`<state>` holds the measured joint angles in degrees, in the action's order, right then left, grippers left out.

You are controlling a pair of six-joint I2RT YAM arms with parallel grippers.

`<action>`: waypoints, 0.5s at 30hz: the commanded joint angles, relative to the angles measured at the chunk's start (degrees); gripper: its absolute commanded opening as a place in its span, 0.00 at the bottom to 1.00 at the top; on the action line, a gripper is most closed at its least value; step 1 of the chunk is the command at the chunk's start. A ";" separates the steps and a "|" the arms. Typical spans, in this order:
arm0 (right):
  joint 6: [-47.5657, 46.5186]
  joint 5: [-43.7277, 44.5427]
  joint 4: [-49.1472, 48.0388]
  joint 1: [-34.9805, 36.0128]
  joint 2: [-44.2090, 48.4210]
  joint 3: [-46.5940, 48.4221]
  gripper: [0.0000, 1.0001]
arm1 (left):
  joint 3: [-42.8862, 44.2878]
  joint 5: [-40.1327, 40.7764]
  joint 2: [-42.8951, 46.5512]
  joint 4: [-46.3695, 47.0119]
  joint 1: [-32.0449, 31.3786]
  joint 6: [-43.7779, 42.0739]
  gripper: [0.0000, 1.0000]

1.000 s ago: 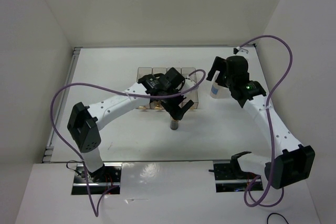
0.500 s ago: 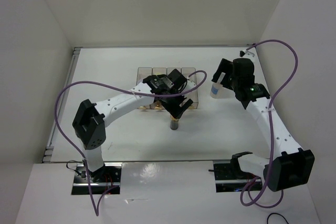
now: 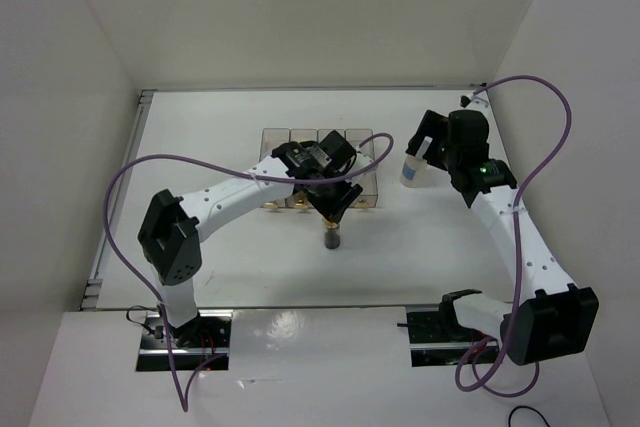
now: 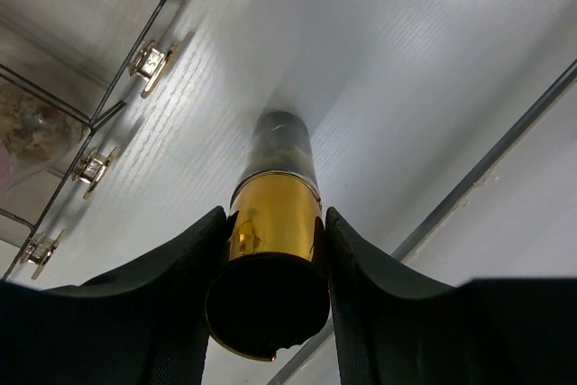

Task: Organize the condiment bottles

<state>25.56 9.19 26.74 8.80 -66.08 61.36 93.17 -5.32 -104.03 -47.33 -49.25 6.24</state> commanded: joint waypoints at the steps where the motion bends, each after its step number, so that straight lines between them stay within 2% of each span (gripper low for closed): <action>1: -1.22 -0.23 -2.66 -0.80 1.05 -0.28 0.99 | 6.22 -2.59 1.55 -1.79 -0.05 0.09 0.35; 3: -1.22 -0.75 -3.18 -1.41 1.05 -0.28 0.99 | 8.77 -3.12 2.77 -3.11 -0.05 -0.53 0.35; 9: -1.83 -1.89 -3.71 -2.56 0.52 0.24 0.99 | 23.97 -2.33 0.85 -6.81 -0.05 -1.05 0.35; 14: -3.76 -3.04 -3.71 -3.88 -0.62 1.39 0.99 | 36.10 2.32 -5.65 -10.23 3.28 0.61 0.35; 15: -3.76 -3.04 -4.24 -4.48 -0.62 2.00 0.99 | 41.34 4.68 -8.62 -12.06 3.81 0.62 0.36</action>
<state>23.38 7.03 26.13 5.30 -66.24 61.39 127.31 -5.21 -107.11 -56.12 -47.53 6.28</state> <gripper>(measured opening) 0.988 0.535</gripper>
